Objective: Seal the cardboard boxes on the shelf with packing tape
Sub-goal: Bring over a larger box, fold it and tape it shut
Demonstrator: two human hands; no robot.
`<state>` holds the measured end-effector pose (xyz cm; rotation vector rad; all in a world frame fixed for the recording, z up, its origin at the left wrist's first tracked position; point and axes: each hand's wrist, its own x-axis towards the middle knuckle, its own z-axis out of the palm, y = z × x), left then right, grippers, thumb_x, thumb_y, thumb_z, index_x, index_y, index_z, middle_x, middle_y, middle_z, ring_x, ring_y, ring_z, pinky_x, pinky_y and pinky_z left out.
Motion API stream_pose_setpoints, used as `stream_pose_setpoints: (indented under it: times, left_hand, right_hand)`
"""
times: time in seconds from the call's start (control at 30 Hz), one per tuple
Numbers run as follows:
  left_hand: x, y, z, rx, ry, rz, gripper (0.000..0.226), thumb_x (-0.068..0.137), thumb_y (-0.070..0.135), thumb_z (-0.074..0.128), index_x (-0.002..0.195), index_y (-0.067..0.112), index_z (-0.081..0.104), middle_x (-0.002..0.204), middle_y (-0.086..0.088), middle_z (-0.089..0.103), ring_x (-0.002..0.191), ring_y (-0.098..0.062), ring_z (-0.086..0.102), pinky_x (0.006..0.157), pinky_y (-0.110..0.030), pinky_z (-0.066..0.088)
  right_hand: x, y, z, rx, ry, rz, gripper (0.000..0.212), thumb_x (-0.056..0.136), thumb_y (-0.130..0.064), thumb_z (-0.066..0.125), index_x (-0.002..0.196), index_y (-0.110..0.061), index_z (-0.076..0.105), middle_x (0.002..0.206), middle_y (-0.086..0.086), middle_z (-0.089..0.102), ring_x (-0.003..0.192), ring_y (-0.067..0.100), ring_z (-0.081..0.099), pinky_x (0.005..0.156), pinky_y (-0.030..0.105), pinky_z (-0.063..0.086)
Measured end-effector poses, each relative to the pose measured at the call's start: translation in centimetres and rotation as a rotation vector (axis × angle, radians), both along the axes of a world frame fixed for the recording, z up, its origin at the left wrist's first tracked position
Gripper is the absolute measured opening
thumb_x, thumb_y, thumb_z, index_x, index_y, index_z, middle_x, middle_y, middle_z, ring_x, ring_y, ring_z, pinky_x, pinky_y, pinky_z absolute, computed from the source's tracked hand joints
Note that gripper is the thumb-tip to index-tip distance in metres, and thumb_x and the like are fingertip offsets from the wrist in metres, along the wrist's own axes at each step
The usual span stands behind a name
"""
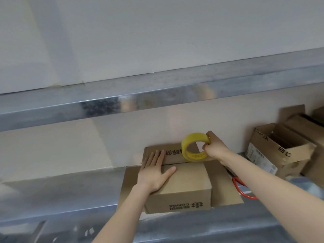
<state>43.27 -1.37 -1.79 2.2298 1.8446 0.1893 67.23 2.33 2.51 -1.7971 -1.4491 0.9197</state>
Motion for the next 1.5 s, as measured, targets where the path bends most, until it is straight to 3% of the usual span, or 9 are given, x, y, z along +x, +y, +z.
stream_pose_setpoints:
  times: [0.17, 0.33, 0.6, 0.8, 0.97, 1.07, 1.13, 1.33, 1.5]
  left_hand:
    - [-0.1, -0.1, 0.5, -0.051, 0.063, -0.038, 0.072, 0.089, 0.073, 0.019, 0.151, 0.043, -0.004, 0.162, 0.002, -0.007, 0.148, -0.015, -0.009, 0.121, -0.035, -0.002]
    - [0.0, -0.4, 1.0, -0.099, 0.095, -0.059, 0.061, 0.094, 0.066, 0.011, 0.148, 0.047, -0.008, 0.161, -0.001, -0.013, 0.147, -0.015, -0.016, 0.120, -0.033, -0.008]
    - [0.4, -0.8, 1.6, -0.145, 0.100, -0.065, 0.057, 0.095, 0.061, 0.001, 0.149, 0.044, -0.006, 0.159, 0.001, -0.018, 0.145, -0.012, -0.021, 0.118, -0.031, -0.012]
    - [0.7, -0.8, 2.0, -0.149, 0.107, -0.053, 0.054, 0.098, 0.056, 0.003, 0.150, 0.043, -0.005, 0.159, 0.003, -0.017, 0.145, -0.011, -0.019, 0.118, -0.031, -0.010]
    - [2.0, -0.5, 2.7, -0.128, 0.025, 0.006, 0.055, 0.101, 0.050, 0.008, 0.151, 0.032, 0.023, 0.162, 0.003, 0.000, 0.149, -0.012, 0.000, 0.121, -0.035, 0.006]
    - [4.5, 0.4, 2.5, -0.046, -0.096, 0.166, 0.049, 0.102, 0.044, 0.026, 0.132, 0.016, 0.053, 0.156, -0.006, 0.030, 0.143, -0.020, 0.027, 0.113, -0.035, 0.029]
    - [5.5, 0.7, 1.9, 0.017, -0.078, 0.240, 0.041, 0.099, 0.044, 0.040, 0.126, 0.016, 0.053, 0.143, -0.009, 0.047, 0.133, -0.024, 0.042, 0.106, -0.038, 0.037]
    - [5.1, 1.3, 1.3, -0.179, -0.030, 0.223, 0.054, 0.102, 0.044, 0.025, 0.153, 0.036, 0.009, 0.162, -0.002, -0.007, 0.149, -0.018, -0.007, 0.121, -0.040, 0.000]
    - [4.0, 0.5, 1.0, -0.154, 0.049, 0.224, 0.051, 0.102, 0.045, 0.014, 0.151, 0.042, 0.000, 0.161, 0.001, -0.013, 0.147, -0.013, -0.013, 0.120, -0.036, -0.005]
  right_hand:
    - [4.1, -0.2, 1.2, 0.076, -0.188, -0.025, 0.025, 0.084, 0.007, 0.041, 0.098, -0.014, 0.044, 0.096, 0.019, 0.062, 0.090, 0.033, 0.061, 0.070, 0.037, 0.049]
    - [5.4, -1.0, 0.9, 0.119, -0.316, 0.061, 0.023, 0.086, 0.007, 0.044, 0.099, -0.013, 0.041, 0.074, 0.005, 0.049, 0.075, 0.027, 0.051, 0.053, 0.029, 0.034]
    - [5.9, -1.0, -0.8, 0.142, -0.445, 0.225, 0.025, 0.084, 0.006, 0.043, 0.098, -0.013, 0.037, 0.086, 0.011, 0.048, 0.079, 0.026, 0.048, 0.063, 0.033, 0.035]
    - [6.8, -0.9, -2.8, 0.089, -0.437, 0.263, 0.026, 0.083, 0.008, 0.041, 0.098, -0.013, 0.035, 0.081, 0.007, 0.045, 0.076, 0.025, 0.047, 0.053, 0.028, 0.030]
    - [7.1, -0.4, -3.0, 0.056, -0.442, 0.292, 0.029, 0.085, 0.007, 0.042, 0.102, -0.016, 0.034, 0.083, 0.006, 0.045, 0.076, 0.022, 0.046, 0.053, 0.026, 0.031]
    - [7.3, -0.3, -3.2, 0.050, -0.455, 0.310, 0.029, 0.087, 0.005, 0.043, 0.102, -0.018, 0.033, 0.088, 0.008, 0.048, 0.078, 0.023, 0.048, 0.055, 0.027, 0.034]
    - [7.5, -0.1, -3.2, 0.053, -0.463, 0.325, 0.029, 0.087, 0.004, 0.043, 0.102, -0.018, 0.033, 0.090, 0.010, 0.049, 0.080, 0.024, 0.050, 0.057, 0.030, 0.036]
    - [7.9, -0.4, -4.6, 0.018, -0.405, 0.329, 0.029, 0.090, 0.003, 0.043, 0.106, -0.018, 0.032, 0.081, 0.003, 0.047, 0.074, 0.018, 0.049, 0.054, 0.024, 0.036]
    - [9.1, -0.6, -5.0, 0.014, -0.483, 0.406, 0.026, 0.087, 0.000, 0.046, 0.100, -0.018, 0.032, 0.091, 0.009, 0.048, 0.084, 0.028, 0.053, 0.064, 0.034, 0.038]
